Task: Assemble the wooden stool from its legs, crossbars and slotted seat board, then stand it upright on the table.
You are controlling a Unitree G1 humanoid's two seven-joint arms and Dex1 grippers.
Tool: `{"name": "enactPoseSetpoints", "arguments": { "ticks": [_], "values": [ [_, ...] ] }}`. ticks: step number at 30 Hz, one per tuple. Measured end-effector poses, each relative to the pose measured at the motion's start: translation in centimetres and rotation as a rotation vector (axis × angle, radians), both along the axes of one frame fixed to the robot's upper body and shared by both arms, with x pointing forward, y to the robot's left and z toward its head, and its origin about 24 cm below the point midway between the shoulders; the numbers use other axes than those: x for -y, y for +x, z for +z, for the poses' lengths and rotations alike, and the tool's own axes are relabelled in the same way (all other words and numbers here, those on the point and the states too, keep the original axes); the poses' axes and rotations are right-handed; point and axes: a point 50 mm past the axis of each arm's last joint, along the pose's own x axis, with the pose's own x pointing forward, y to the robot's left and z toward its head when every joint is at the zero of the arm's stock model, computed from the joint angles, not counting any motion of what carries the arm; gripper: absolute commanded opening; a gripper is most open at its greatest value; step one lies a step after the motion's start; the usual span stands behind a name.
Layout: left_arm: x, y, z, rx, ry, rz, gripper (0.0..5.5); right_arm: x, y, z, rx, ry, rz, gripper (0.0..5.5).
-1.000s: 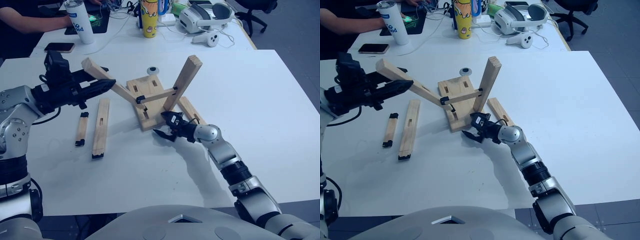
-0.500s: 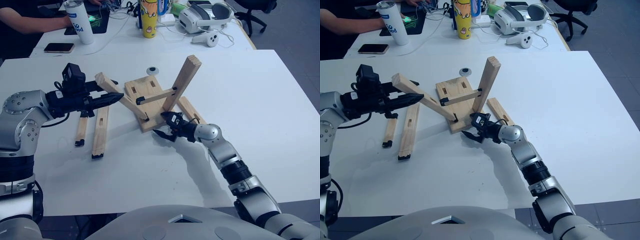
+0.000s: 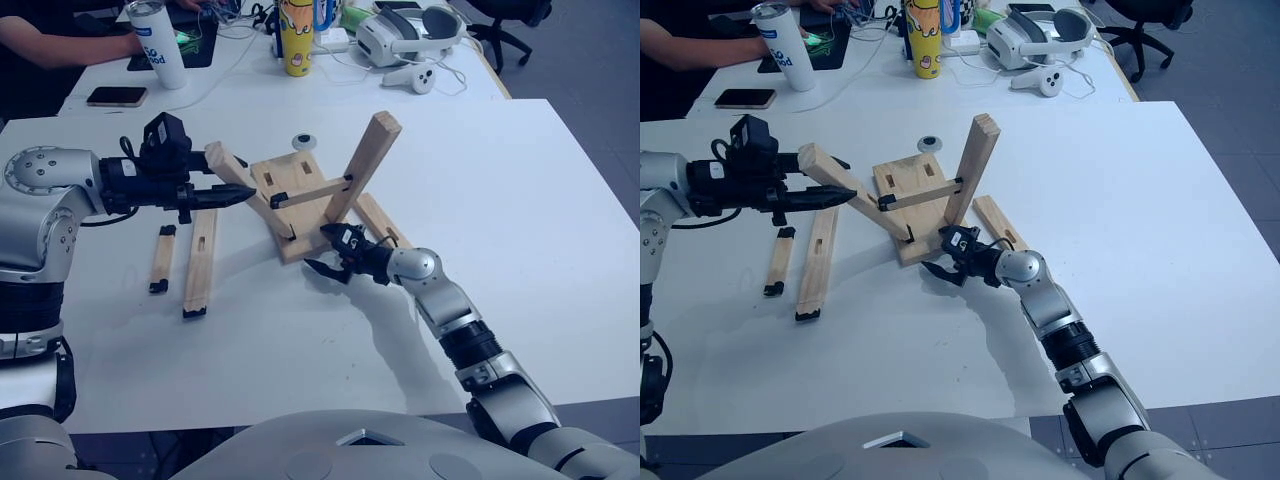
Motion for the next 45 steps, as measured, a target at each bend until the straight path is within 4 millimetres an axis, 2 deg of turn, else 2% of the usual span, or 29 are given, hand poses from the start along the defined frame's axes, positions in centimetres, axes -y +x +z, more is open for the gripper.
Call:
{"name": "enactPoseSetpoints", "arguments": {
  "ticks": [7, 13, 20, 22, 25, 28, 34, 37, 39, 41, 45],
  "values": [
    [0.6, 0.2, -0.1, 0.017, 0.026, -0.025, 2.06, 0.1, 0.1, 0.1, -0.026, 0.0, -0.002, 4.0],
    [1.7, 1.7, -0.4, -0.021, -0.005, -0.009, 2.06, 0.2, 0.1, 0.1, -0.026, -0.022, 0.019, 4.0],
    [2.4, 1.7, -0.4, -0.031, 0.035, -0.028, 2.06, -0.2, 0.1, 0.1, -0.029, -0.029, 0.046, 4.0],
    [2.3, 1.7, -0.4, -0.031, 0.044, -0.028, 2.06, -0.4, 0.2, 0.2, -0.029, -0.003, 0.038, 3.85],
    [2.4, 1.7, -0.3, -0.031, 0.046, -0.033, 2.06, -0.3, -0.3, 0.3, -0.07, 0.146, -0.026, 3.45],
    [2.5, 1.8, -0.1, -0.036, 0.048, -0.033, 2.06, -0.4, -1.4, 1.8, -0.078, 0.289, -0.028, 2.99],
    [2.5, 2.0, 0.3, -0.04, 0.05, -0.039, 2.06, 0.6, -4.1, 6.9, -0.055, 0.458, -0.005, 2.22],
    [2.5, 2.1, 0.2, -0.049, 0.055, -0.04, 2.06, 1.0, -4.7, 10.1, 0.045, 0.502, -0.07, 1.77],
    [2.4, 2.1, 0.1, -0.055, 0.057, -0.036, 2.06, 0.4, -4.3, 12.1, 0.166, 0.494, -0.113, 1.47],
    [2.4, 2.1, 0.1, -0.056, 0.058, -0.036, 2.06, -0.7, -3.1, 13.0, 0.265, 0.464, -0.17, 1.19],
    [2.5, 2.2, 0.2, -0.055, 0.061, -0.043, 2.06, -3.2, -0.6, 12.8, 0.368, 0.352, -0.265, 0.57]
  ]
}}
